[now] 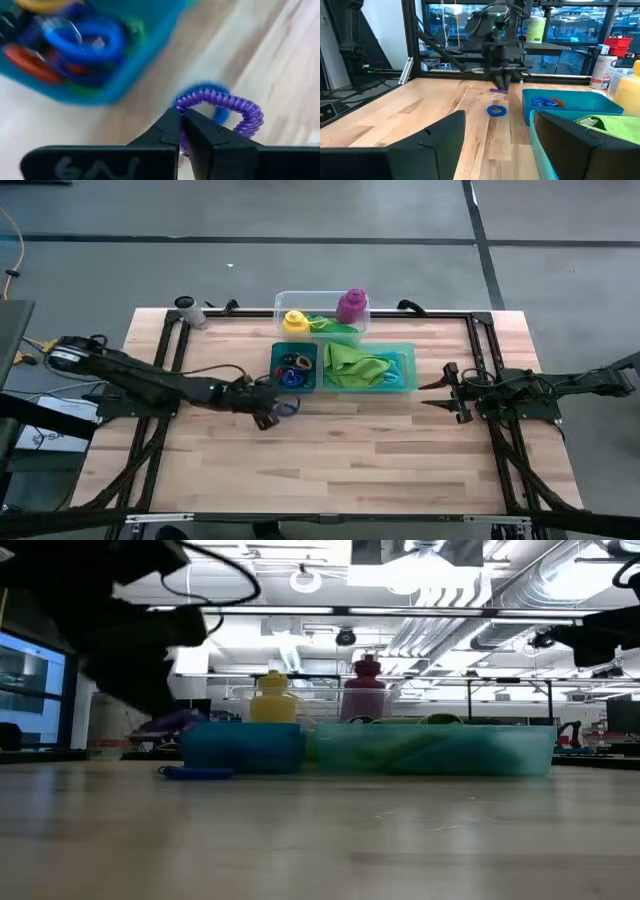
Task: Pick & Place Sports Items
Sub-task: Put the purple spring keychain into the blue bin
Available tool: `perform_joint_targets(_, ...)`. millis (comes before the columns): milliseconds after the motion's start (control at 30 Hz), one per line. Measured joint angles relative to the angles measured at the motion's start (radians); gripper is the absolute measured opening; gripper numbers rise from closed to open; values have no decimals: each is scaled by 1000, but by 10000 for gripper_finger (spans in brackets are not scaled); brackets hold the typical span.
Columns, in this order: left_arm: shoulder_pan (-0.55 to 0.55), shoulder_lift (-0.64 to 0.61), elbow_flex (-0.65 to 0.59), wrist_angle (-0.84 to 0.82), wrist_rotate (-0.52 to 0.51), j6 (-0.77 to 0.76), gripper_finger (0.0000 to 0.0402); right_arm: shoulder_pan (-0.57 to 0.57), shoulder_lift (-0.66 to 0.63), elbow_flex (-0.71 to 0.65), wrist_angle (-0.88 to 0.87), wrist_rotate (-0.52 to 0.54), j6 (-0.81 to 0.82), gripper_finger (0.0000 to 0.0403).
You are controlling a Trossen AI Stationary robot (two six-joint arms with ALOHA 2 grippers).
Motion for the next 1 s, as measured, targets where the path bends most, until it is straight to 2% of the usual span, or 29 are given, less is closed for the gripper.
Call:
perform_joint_targets(167, 45, -59, 0, 51, -54, 115, 1, 0, 0, 0, 0, 0, 0, 189)
perform_joint_targets(367, 116, -67, 0, 139, -105, 261, 1, 0, 0, 0, 0, 0, 0, 189)
perform_joint_targets(567, 191, -49, 1, 203, -115, 406, 1, 0, 0, 0, 0, 0, 0, 189)
perform_joint_targets(800, 262, -48, 1, 205, -117, 494, 1, 0, 0, 0, 0, 0, 0, 189)
perform_joint_targets(900, 276, -48, 1, 201, -116, 514, 14, 0, 0, 0, 0, 0, 0, 189)
perform_joint_targets(1000, 279, -48, 1, 198, -116, 528, 48, 0, 0, 0, 0, 0, 0, 189)
